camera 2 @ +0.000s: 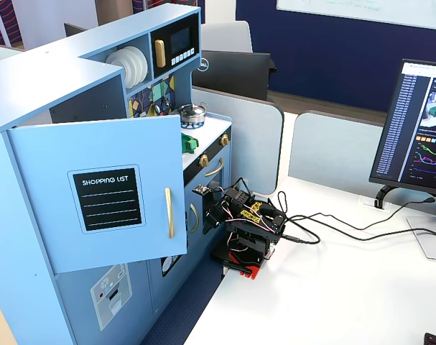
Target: Pick up the lid from the counter and put it on the green recipient
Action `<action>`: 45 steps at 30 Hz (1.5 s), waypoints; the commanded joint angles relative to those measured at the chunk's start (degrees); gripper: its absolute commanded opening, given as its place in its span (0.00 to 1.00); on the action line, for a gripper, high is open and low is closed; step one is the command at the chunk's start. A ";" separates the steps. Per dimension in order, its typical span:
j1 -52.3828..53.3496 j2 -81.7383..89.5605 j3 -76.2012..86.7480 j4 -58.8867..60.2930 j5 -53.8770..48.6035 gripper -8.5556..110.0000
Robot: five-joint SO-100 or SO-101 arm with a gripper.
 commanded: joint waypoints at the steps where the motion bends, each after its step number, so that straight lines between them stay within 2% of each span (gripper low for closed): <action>1: 4.39 -0.26 1.14 9.58 1.32 0.07; 13: 4.39 -0.26 1.14 8.88 2.90 0.07; 16: 6.59 -0.79 -0.44 0.70 5.45 0.07; 19: 10.55 -6.68 -9.40 -7.29 4.39 0.07; 23: 19.34 -16.61 -24.61 -16.17 -3.43 0.07; 26: 26.37 -20.13 -30.67 -26.02 -3.25 0.07; 30: 33.84 -20.57 -29.00 -42.45 -6.33 0.07; 33: 36.74 -22.06 -27.86 -49.66 -6.86 0.07; 41: 36.12 -25.84 -22.85 -74.36 -7.29 0.08; 45: 35.16 -28.74 -21.36 -81.47 -8.26 0.09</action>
